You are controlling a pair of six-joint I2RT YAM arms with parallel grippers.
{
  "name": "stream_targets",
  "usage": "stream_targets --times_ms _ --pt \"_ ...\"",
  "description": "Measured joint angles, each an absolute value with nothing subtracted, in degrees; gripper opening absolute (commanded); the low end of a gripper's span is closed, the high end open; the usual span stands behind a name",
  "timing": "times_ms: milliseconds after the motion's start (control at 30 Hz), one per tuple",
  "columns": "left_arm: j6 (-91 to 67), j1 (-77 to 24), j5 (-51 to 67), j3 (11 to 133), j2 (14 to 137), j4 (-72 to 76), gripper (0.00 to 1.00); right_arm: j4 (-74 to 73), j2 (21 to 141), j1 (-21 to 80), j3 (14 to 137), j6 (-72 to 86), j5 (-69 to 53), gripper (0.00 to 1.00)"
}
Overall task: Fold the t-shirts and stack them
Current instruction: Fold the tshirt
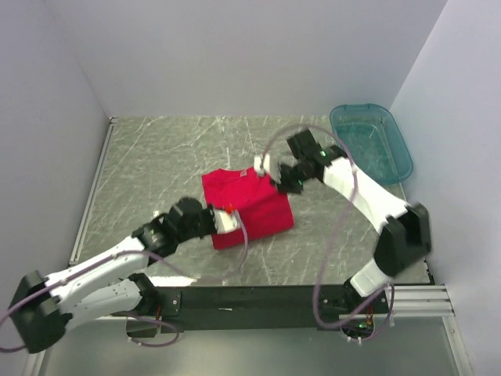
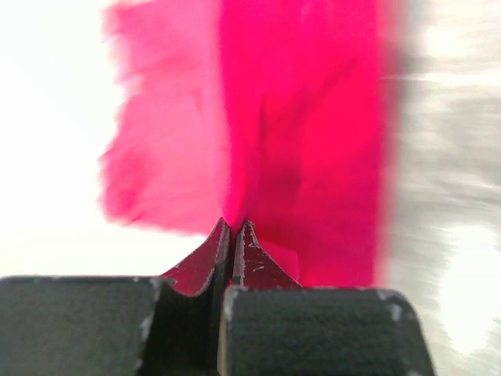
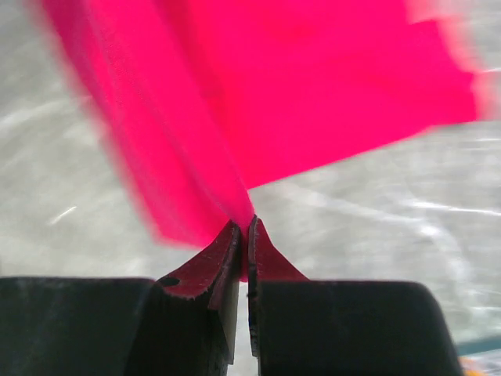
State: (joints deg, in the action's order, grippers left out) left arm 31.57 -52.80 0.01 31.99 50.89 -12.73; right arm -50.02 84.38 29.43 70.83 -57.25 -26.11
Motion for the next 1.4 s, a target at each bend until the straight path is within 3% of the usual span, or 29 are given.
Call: stream_targets --times_ms 200,400,833,1400 --pt "39.0 -33.0 3.7 38.0 71.4 2.4 0.00 -42.9 108.2 27.3 94.7 -48.7 -21.4 0.00" --pt "41.3 -25.9 3.3 41.0 86.6 16.2 0.00 -36.9 122.2 27.2 104.5 -41.2 -15.4 0.00" --pt "41.6 -25.1 3.4 46.1 95.7 29.3 0.01 -30.0 123.7 26.7 103.8 -35.6 -9.2 0.00" --pt "41.3 -23.7 2.2 47.0 97.2 27.6 0.00 -31.2 128.0 26.4 110.4 -34.7 -9.7 0.00"
